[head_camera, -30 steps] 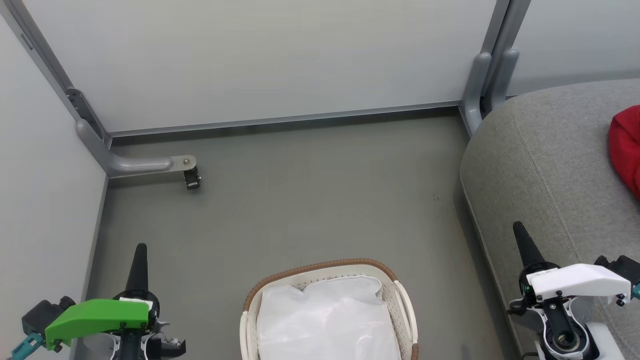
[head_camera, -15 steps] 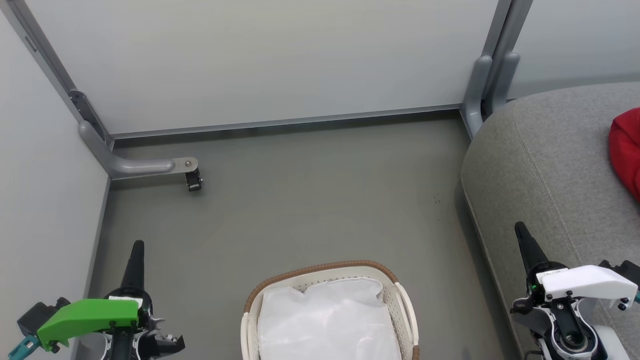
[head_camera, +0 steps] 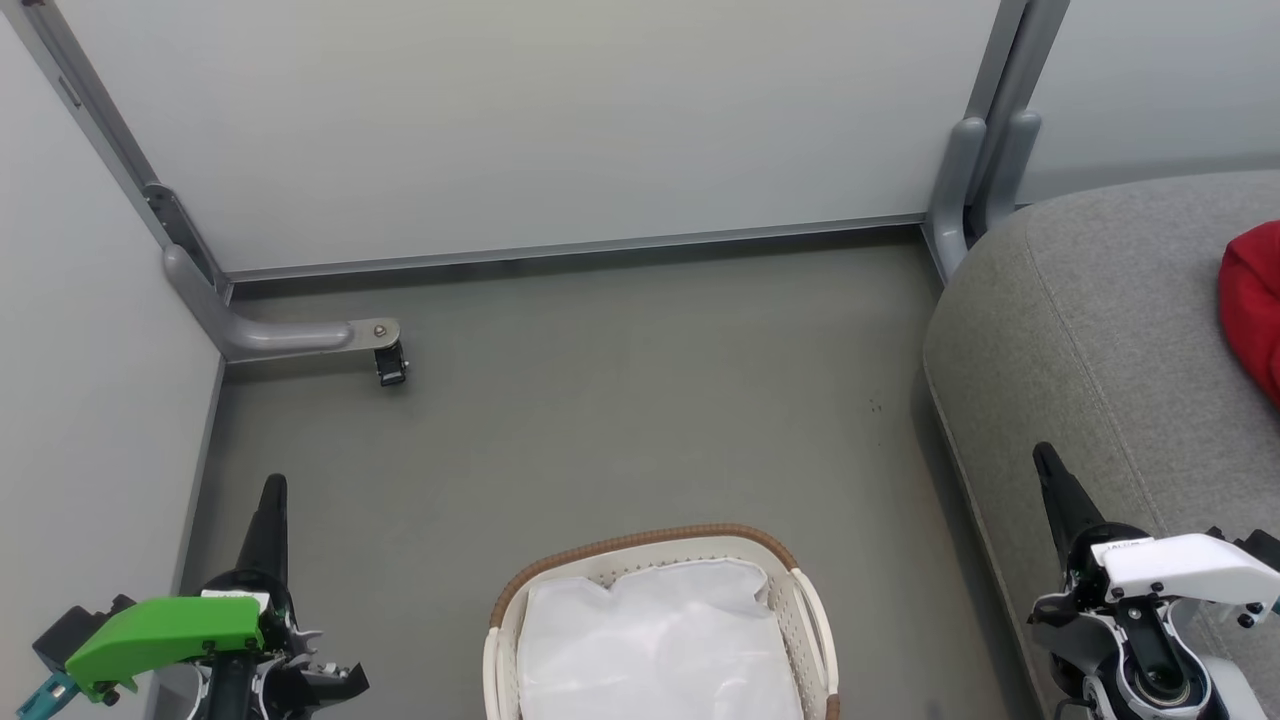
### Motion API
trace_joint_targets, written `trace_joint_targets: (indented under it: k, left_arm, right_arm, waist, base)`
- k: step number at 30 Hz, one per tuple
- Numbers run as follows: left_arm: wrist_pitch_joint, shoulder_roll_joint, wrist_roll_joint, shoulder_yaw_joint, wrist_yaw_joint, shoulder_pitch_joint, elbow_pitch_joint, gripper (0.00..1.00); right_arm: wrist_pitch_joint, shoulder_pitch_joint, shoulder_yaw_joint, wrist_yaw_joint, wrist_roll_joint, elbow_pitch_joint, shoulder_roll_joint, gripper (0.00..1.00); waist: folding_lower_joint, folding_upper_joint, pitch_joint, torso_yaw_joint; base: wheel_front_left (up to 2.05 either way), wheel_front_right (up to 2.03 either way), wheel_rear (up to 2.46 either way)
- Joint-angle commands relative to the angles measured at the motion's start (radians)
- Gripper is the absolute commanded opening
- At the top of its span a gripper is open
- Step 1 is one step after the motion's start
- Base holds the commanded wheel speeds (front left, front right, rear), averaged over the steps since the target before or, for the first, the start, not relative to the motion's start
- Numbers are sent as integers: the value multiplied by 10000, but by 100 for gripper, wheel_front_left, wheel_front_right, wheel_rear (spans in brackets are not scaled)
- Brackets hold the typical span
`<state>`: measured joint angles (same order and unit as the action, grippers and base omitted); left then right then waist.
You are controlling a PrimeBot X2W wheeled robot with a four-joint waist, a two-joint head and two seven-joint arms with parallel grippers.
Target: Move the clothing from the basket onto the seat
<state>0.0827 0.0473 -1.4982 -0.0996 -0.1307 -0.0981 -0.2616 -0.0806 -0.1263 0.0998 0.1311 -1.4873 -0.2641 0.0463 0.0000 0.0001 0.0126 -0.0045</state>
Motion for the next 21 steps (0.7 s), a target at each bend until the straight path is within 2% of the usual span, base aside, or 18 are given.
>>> trace_joint_targets:
  k: [1,21]
  left_arm:
    - [62,51,-223,-69,0,-168,74,0]
    - [352,53,-1157,-170,0,-173,186,0]
  right_arm:
    - [-86,144,51,-5,-225,93,61,0]
    - [-372,241,166,-5,-1271,226,66,0]
  waist:
    - [0,-1,-9,5]
    - [0,-1,-95,45]
  base:
    - [0,0,0]
    - [0,0,0]
